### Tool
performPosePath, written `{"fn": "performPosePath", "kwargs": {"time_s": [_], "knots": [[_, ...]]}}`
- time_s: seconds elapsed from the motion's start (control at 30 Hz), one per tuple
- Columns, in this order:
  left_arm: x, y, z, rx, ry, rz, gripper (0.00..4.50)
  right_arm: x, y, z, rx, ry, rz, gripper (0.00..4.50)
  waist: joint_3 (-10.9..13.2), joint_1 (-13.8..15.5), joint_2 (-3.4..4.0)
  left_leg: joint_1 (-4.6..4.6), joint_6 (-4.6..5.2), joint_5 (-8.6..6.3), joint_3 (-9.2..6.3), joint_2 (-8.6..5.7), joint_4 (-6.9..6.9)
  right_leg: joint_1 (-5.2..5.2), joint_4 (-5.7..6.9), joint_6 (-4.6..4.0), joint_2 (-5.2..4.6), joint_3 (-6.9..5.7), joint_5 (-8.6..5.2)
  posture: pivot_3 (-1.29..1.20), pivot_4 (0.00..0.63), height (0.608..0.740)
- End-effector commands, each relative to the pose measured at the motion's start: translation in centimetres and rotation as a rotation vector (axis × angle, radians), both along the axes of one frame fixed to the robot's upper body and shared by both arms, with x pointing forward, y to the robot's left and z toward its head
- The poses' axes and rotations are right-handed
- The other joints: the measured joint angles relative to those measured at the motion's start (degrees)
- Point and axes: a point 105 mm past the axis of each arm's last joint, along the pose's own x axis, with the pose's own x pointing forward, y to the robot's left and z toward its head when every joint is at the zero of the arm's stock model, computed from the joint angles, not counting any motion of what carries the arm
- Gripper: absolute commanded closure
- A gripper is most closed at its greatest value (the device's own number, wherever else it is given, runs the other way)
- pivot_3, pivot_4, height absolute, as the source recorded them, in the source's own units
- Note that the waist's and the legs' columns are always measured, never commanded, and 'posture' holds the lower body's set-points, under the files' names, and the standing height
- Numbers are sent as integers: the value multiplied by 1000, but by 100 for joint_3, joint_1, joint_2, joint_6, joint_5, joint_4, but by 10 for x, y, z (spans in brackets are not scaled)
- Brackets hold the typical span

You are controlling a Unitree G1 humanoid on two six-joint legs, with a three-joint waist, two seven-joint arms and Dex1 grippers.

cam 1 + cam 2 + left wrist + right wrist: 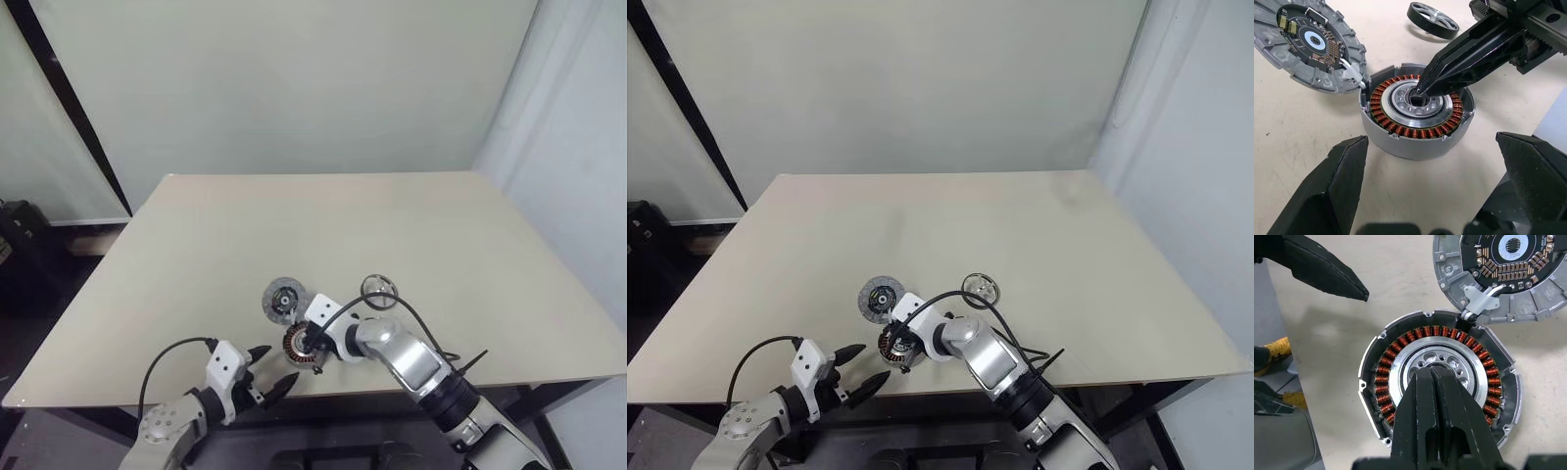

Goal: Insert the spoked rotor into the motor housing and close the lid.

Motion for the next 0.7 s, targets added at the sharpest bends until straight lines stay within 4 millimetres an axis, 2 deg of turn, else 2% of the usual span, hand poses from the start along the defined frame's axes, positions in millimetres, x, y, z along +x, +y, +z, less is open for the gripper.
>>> {"fn": "performPosePath", "kwargs": {"time_s": [0.03, 0.7], "knots": [[2, -3, 9, 5, -39, -21, 0, 4, 6, 11, 11, -53, 13, 4466, 0, 0, 0, 0, 0, 0, 0, 0, 0, 0, 0, 0, 0, 0, 0, 0, 0, 740], [1, -5, 9, -5, -39, -15, 0, 13, 10, 8, 17, -103, -35, 4466, 0, -1, 0, 0, -2, -1, 0, 1, -1, 0, 0, 0, 0, 0, 0, 0, 0, 740]]}}
